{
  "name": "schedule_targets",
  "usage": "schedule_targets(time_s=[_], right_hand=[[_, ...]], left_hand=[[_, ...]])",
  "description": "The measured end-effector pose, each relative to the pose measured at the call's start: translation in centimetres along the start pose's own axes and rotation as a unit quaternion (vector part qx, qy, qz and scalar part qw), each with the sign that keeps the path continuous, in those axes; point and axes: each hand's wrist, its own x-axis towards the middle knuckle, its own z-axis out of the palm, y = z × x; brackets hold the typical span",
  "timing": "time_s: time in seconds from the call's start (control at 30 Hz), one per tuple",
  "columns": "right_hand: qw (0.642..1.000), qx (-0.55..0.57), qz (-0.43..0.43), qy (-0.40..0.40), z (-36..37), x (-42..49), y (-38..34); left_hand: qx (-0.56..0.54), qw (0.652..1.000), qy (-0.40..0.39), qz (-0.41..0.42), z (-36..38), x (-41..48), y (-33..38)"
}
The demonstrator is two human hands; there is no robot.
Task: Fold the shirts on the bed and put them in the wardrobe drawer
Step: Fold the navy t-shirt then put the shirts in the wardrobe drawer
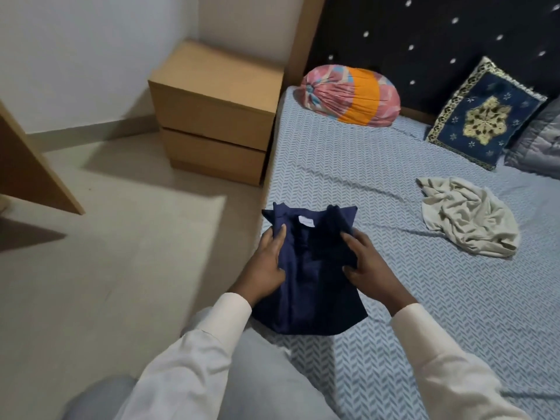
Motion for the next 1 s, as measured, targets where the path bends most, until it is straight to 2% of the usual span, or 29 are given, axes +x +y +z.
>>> schedule_targets(time_s=[0.13,0.23,0.47,0.73,1.0], right_hand=[[1.000,-0.004,-0.003,-0.013,0.6,2.2,-6.3],[0.999,-0.006,-0.015,-0.028,-0.3,3.1,-11.4],[0.995,0.025,-0.076,-0.056,-6.3,4.0,-26.2],[0.981,0.083,-0.145,-0.098,-12.6,4.5,-41.4],[0.953,0.071,-0.252,-0.152,-11.5,10.7,-55.8]], left_hand=[[-0.020,1.000,0.019,0.003,-4.8,-1.2,-0.2],[0.006,0.998,0.065,-0.019,-9.3,-3.5,1.9],[0.090,0.983,0.131,-0.087,-23.0,-11.6,11.7],[0.110,0.960,0.211,-0.145,-36.7,-20.1,20.6],[0.083,0.923,0.345,-0.151,-49.3,-26.2,20.7]])
